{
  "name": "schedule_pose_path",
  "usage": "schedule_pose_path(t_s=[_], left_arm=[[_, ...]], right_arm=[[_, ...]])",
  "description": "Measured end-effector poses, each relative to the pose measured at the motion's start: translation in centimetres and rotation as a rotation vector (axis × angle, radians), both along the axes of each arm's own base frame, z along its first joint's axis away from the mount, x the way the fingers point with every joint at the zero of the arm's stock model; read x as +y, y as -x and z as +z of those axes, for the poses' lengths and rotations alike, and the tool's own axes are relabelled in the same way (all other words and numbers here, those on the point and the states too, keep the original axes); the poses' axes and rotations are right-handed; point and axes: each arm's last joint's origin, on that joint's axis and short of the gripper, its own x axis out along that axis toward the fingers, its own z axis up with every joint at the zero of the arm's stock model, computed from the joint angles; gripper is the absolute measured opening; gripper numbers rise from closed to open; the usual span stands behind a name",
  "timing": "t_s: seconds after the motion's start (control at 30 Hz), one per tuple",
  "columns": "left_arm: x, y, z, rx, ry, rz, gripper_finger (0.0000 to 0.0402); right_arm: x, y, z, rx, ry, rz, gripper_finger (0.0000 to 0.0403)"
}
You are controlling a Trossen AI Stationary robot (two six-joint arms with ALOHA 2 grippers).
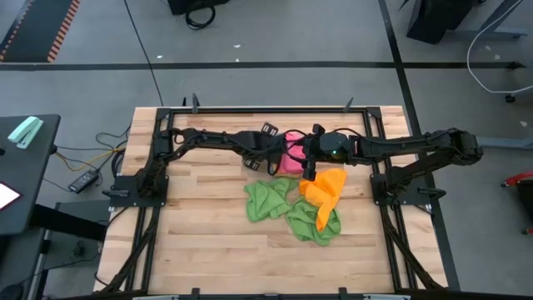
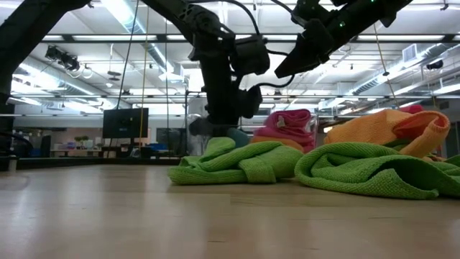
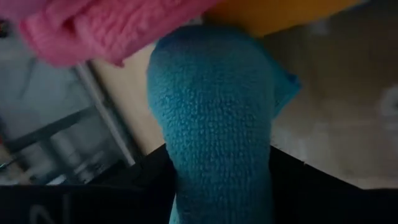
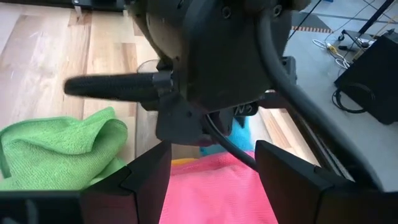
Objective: Fold microfiber towels
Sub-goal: Put the folded blue microfiber cloth into the transparent bin
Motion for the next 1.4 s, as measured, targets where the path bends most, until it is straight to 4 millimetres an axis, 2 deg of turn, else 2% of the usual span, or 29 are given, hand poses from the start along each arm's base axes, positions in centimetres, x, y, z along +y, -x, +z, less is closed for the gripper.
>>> schedule_pose_path(t_s=[0.2, 0.43, 0.63, 0.83, 1.0, 1.1, 1.4], left_arm=[[0.6, 0.3, 1.1, 0.012, 0.2, -0.015, 0.0191], [0.9, 0.7, 0.7, 0.032, 0.25, 0.045, 0.0165], [1.6, 1.1, 0.9, -0.033, 0.382, 0.142, 0.0109], [2.7, 1.5, 2.2, -0.073, 0.57, 0.275, 0.0059], [3.6, 1.8, 2.7, -0.117, 0.73, 0.371, 0.0065], [4.2, 1.9, 2.3, -0.13, 0.832, 0.431, 0.0075], [5.2, 1.8, 1.2, -0.152, 0.858, 0.556, 0.0071]], right_arm=[[0.0, 0.0, 0.0, 0.0, 0.0, 0.0, 0.0241], [0.0, 0.0, 0.0, -0.001, 0.0, 0.0, 0.0241], [0.1, -0.1, 0.1, -0.009, 0.001, 0.004, 0.0241], [0.5, -0.2, 0.3, -0.029, 0.012, 0.026, 0.0241], [0.5, -0.2, 0.3, -0.027, 0.012, 0.026, 0.0241], [0.5, -0.2, 0.3, -0.025, 0.012, 0.027, 0.0241], [0.5, -0.2, 0.2, -0.015, 0.02, 0.032, 0.0241]])
